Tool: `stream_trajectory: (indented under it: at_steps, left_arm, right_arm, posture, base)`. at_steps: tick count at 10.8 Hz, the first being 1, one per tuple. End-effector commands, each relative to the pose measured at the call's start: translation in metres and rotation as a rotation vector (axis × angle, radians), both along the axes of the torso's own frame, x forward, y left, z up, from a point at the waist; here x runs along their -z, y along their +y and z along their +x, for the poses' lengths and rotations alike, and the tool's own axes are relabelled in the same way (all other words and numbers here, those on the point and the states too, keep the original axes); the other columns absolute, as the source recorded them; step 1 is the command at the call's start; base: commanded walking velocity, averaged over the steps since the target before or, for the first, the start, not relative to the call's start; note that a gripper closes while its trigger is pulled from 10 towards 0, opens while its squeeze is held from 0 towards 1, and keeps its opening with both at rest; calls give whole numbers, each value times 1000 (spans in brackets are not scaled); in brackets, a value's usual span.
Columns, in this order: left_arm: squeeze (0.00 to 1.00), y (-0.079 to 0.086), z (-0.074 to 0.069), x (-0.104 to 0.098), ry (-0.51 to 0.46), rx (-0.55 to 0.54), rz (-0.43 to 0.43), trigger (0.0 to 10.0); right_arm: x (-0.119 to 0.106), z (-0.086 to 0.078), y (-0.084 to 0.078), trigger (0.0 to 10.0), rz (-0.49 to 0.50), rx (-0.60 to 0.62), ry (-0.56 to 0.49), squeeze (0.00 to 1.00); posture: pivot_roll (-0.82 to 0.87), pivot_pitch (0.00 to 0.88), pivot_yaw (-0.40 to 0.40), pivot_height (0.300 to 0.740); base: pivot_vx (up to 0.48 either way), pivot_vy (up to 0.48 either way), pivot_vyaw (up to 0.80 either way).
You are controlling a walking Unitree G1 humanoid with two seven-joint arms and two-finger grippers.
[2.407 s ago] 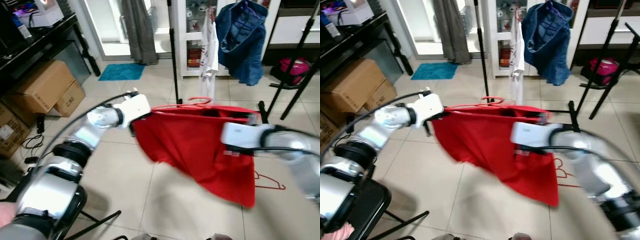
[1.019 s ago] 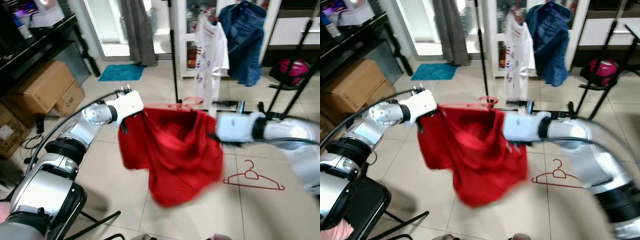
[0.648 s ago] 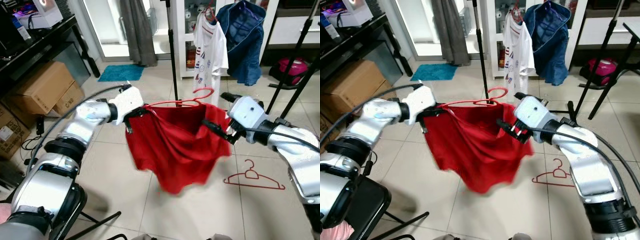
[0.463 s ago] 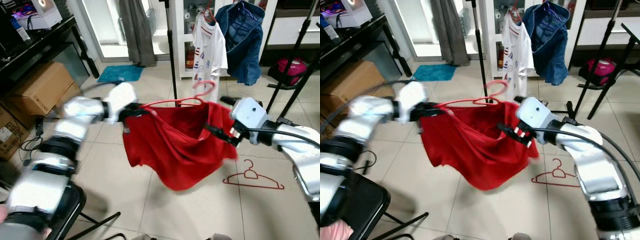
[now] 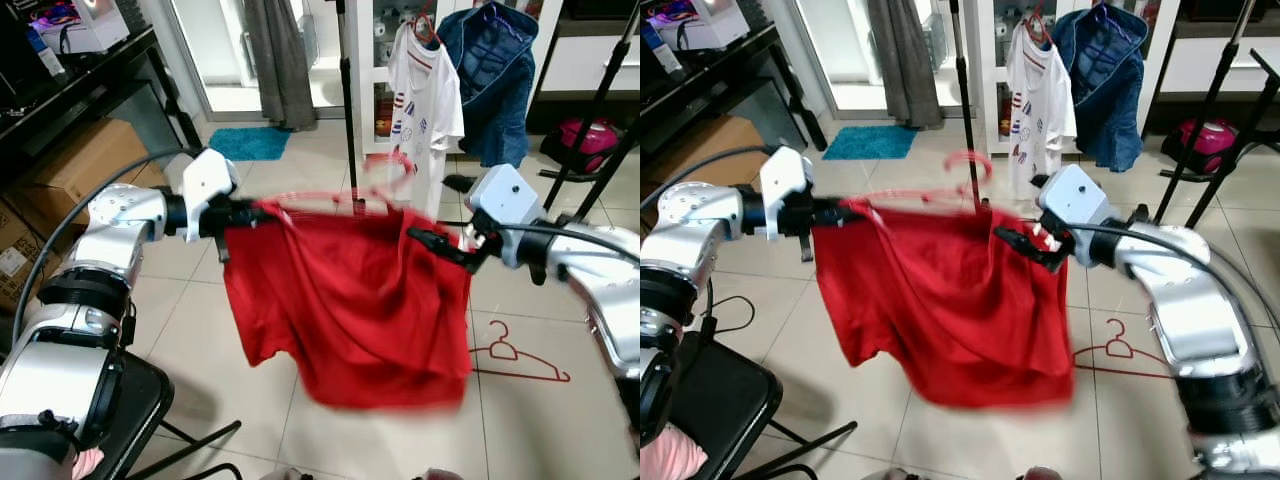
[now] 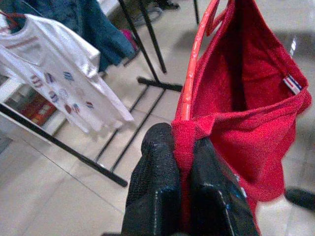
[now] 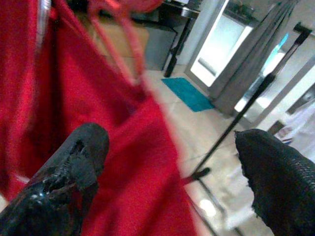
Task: Hang hanger
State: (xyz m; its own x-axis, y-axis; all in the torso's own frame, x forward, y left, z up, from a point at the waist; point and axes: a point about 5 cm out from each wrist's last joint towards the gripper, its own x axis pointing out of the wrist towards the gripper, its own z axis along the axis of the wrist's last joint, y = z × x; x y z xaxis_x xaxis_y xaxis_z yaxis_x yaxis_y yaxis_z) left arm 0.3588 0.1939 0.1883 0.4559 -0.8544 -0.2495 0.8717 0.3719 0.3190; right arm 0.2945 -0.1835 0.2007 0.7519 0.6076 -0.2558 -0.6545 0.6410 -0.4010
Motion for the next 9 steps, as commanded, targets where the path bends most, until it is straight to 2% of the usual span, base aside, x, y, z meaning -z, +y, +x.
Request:
stream_trajectory:
  at_steps: [1,3,5,6,7,8,9]
  left_arm:
    - [0,2,-1,-6,-33,-18,-78,0]
    - [0,-1,-4,-4,-32,-9,-112,0]
    - [0,-8,-7,-1,-32,8,-123,0]
    - [0,-12,-8,-1,-35,13,-125,0]
    - [0,-12,-8,-1,-43,8,-115,0]
    - [0,-11,-6,2,-71,-53,-66,0]
    - [0,-11,-4,3,-84,-88,-51,0]
  right_arm:
    - [0,-5,6,10000,21,-4,21,0]
    - [8,-10,17,10000,28,11,55,0]
    - [21,-1,31,10000,5,234,60,0]
    - [26,4,32,10000,-2,336,52,0]
    - [27,5,32,10000,-18,381,37,0]
    - [26,7,28,10000,-45,451,12,0]
    - [26,8,24,10000,-69,471,7,0]
  posture:
    - [-159,0,157,740]
    - [-152,0,153,740]
    - [-146,0,153,740]
    - [-139,0,148,740]
    - [-135,0,146,740]
    - [-134,0,146,740]
    - [-136,0,151,740]
  base:
    - [0,0,0]
    - [0,0,0]
    - [0,0,0]
    - [0,0,0]
    - [0,0,0]
    - [0,0,0]
    - [0,0,0]
